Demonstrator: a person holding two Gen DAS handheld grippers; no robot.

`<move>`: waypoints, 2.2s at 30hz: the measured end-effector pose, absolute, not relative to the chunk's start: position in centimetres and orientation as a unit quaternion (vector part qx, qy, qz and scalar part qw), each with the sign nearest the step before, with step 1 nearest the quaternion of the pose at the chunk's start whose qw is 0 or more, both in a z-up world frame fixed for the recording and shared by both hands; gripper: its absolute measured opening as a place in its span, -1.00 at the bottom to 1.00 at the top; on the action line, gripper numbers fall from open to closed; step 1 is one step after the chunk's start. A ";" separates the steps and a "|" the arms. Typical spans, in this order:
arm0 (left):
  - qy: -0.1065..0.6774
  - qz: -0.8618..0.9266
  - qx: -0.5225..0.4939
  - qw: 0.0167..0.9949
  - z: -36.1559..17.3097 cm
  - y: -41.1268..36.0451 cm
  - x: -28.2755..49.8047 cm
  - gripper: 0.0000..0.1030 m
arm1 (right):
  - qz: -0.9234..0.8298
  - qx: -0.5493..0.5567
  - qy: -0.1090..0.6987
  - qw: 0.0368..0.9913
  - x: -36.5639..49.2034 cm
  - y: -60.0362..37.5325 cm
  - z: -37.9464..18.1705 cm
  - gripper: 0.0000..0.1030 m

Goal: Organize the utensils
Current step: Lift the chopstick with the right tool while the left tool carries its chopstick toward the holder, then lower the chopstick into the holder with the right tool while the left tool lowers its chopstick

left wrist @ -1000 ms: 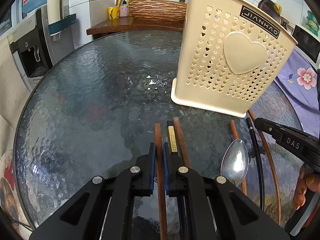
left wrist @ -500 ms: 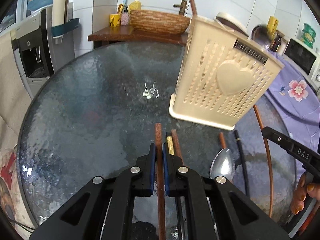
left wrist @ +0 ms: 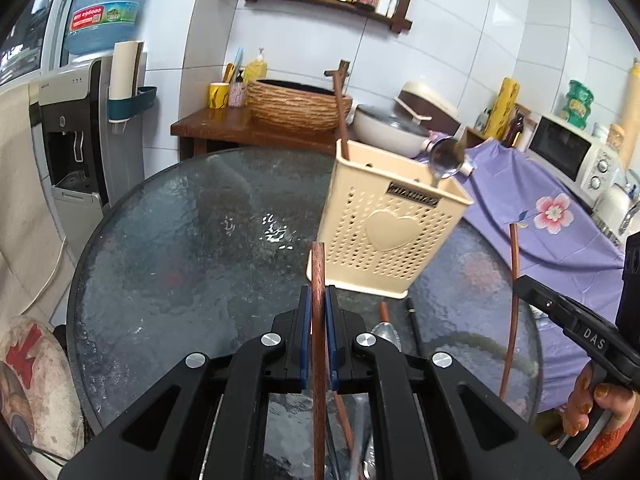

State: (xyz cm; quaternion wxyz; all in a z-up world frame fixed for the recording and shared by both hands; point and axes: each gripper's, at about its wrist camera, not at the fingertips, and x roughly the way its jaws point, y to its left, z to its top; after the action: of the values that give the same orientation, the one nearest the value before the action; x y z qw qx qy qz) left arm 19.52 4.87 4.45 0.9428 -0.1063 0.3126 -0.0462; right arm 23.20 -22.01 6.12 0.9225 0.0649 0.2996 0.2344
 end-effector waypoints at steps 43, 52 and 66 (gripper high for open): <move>0.221 -0.080 -0.080 0.969 10.8 3.7 15.0 -0.87 | 0.289 0.027 0.235 0.928 19.3 -21.6 12.5 -0.87; 0.207 -0.090 -0.075 0.971 12.4 3.5 15.4 -0.88 | 0.302 0.021 0.229 0.925 19.9 -20.9 14.0 -0.87; 0.194 -0.119 -0.078 0.971 17.8 3.3 18.9 -0.88 | 0.318 0.018 0.216 0.923 22.7 -19.7 18.2 -0.87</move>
State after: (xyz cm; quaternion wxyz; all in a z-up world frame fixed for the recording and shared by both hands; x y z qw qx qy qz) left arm 18.86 3.29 17.84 0.9706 -0.0781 0.1940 -0.1192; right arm 22.69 -19.72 18.19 0.9231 0.0184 0.2157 0.3178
